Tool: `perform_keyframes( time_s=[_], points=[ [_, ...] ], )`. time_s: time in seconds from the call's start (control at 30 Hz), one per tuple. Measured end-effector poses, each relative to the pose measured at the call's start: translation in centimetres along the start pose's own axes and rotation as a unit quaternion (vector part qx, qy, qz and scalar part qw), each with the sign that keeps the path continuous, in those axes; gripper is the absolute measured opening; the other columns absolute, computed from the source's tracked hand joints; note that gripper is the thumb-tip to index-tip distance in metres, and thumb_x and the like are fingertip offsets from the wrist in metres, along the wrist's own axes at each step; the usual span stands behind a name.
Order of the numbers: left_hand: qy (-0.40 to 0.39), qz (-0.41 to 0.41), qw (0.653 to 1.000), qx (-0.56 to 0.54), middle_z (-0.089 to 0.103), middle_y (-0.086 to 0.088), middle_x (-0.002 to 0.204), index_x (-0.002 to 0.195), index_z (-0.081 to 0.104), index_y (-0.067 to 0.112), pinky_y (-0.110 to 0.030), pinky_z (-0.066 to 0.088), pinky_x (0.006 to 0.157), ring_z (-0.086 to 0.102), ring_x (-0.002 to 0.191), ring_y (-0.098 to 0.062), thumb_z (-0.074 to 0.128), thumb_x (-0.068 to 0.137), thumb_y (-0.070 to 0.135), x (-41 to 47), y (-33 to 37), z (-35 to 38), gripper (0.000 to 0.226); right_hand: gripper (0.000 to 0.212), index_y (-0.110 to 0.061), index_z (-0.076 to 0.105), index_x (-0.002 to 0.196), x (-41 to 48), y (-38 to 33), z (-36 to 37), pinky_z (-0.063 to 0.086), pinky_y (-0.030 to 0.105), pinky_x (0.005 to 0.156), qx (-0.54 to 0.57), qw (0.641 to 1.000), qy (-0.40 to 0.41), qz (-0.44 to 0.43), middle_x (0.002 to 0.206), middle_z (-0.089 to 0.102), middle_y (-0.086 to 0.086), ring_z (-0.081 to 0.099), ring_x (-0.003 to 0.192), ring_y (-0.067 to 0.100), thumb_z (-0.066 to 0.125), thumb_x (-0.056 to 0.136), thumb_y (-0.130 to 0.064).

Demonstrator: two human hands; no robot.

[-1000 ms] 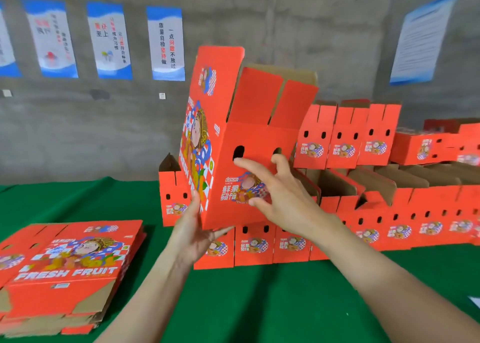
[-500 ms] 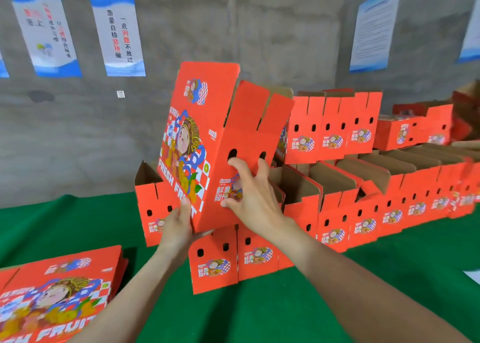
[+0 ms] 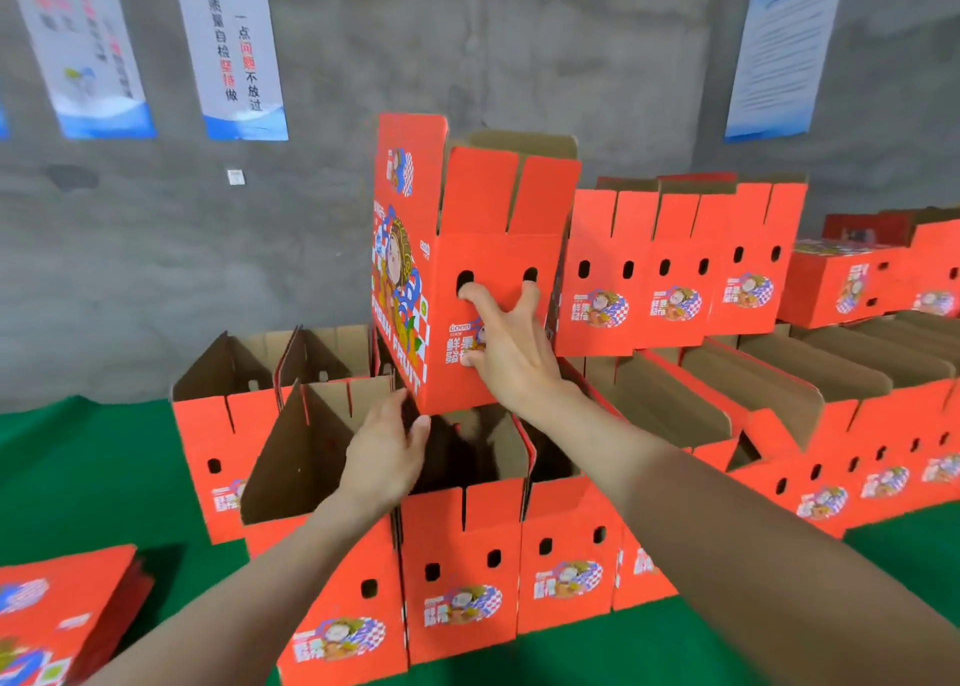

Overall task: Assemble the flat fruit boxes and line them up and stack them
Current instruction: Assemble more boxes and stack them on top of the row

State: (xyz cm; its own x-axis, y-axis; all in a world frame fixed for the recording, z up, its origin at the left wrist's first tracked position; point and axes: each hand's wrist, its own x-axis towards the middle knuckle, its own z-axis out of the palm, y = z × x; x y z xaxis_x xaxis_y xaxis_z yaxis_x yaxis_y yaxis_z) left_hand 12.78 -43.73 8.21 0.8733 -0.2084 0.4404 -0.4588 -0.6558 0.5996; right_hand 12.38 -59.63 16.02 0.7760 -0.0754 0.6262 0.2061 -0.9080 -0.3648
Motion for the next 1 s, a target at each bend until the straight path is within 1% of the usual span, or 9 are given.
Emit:
perform_keyframes(
  time_s=[0.2,0.3,0.37,0.43,0.47,0.53,0.6,0.73,1.0],
  points=[
    [-0.095,0.049,0.992,0.066,0.016,-0.003,0.159,0.152,0.012,0.02,-0.03,0.018,0.116,0.017,0.146,-0.018,0.051,0.096,0.034,5.0,2.1,5.0,0.07,0.065,-0.036,0.034,0.13,7.8,6.7,2.6,0.049,0.042,0.08,-0.008,1.0,0.0,0.019,0.136,0.015,0.021,0.055,0.091,0.038,0.059,0.083,0.0],
    [-0.124,0.049,0.987,0.085,0.008,0.0,0.16,0.152,0.009,0.029,-0.03,0.016,0.117,0.02,0.144,-0.015,0.05,0.096,0.039,6.1,2.1,6.9,0.071,0.068,-0.039,0.031,0.133,10.2,9.6,4.6,0.048,0.041,0.079,-0.025,0.998,-0.033,0.041,0.142,0.01,0.025,0.054,0.094,0.039,0.057,0.084,0.001],
    [-0.159,0.059,0.981,0.099,0.005,0.003,0.161,0.15,0.02,0.033,-0.034,0.012,0.119,0.008,0.147,-0.015,0.045,0.097,0.043,6.6,2.2,8.1,0.059,0.066,-0.04,0.03,0.135,10.7,11.5,5.8,0.046,0.042,0.085,-0.038,0.996,-0.053,0.054,0.145,0.004,0.025,0.049,0.106,0.041,0.066,0.085,-0.015],
    [-0.209,0.061,0.969,0.116,0.007,0.007,0.16,0.143,0.039,0.034,-0.041,0.009,0.12,0.001,0.148,-0.014,0.039,0.098,0.046,7.3,2.5,9.2,0.046,0.068,-0.039,0.031,0.134,11.0,12.8,6.7,0.044,0.043,0.092,-0.042,0.996,-0.056,0.062,0.143,0.005,0.024,0.041,0.117,0.043,0.071,0.079,-0.046],
    [-0.231,0.057,0.964,0.122,0.012,0.007,0.159,0.138,0.046,0.033,-0.043,0.009,0.119,0.004,0.147,-0.014,0.039,0.098,0.047,7.6,2.7,9.7,0.043,0.071,-0.039,0.032,0.133,11.1,13.3,7.0,0.044,0.044,0.093,-0.047,0.996,-0.049,0.063,0.142,0.006,0.025,0.039,0.119,0.043,0.069,0.075,-0.058],
    [-0.245,0.043,0.961,0.12,0.033,0.005,0.152,0.126,0.055,0.028,-0.045,0.022,0.115,0.028,0.14,-0.017,0.045,0.096,0.047,8.1,3.3,10.7,0.037,0.073,-0.038,0.033,0.129,11.6,13.8,7.1,0.044,0.044,0.09,-0.063,0.995,-0.031,0.069,0.139,0.012,0.025,0.036,0.119,0.043,0.066,0.071,-0.068],
    [-0.217,0.035,0.968,0.124,0.047,0.006,0.13,0.108,0.056,0.023,-0.041,0.036,0.104,0.048,0.114,-0.019,0.053,0.091,0.047,8.4,3.6,11.5,0.029,0.072,-0.036,0.033,0.128,12.0,13.9,7.1,0.043,0.044,0.089,-0.089,0.993,-0.02,0.076,0.136,0.018,0.026,0.034,0.121,0.042,0.066,0.071,-0.067],
    [-0.176,0.013,0.973,0.148,0.042,0.007,0.118,0.092,0.049,0.025,-0.039,0.04,0.098,0.047,0.103,-0.018,0.059,0.086,0.048,8.7,3.6,11.7,0.026,0.071,-0.034,0.038,0.124,13.4,14.9,5.8,0.04,0.042,0.088,-0.116,0.988,0.004,0.1,0.126,0.031,0.023,0.036,0.117,0.038,0.07,0.068,-0.064],
    [-0.176,-0.002,0.976,0.127,0.04,0.005,0.119,0.094,0.05,0.023,-0.043,0.043,0.097,0.048,0.106,-0.021,0.061,0.088,0.039,8.5,3.1,10.6,0.021,0.075,-0.032,0.039,0.123,15.3,15.9,3.4,0.037,0.043,0.087,-0.175,0.978,-0.009,0.115,0.118,0.04,0.024,0.043,0.108,0.038,0.066,0.066,-0.071]
  ],
)
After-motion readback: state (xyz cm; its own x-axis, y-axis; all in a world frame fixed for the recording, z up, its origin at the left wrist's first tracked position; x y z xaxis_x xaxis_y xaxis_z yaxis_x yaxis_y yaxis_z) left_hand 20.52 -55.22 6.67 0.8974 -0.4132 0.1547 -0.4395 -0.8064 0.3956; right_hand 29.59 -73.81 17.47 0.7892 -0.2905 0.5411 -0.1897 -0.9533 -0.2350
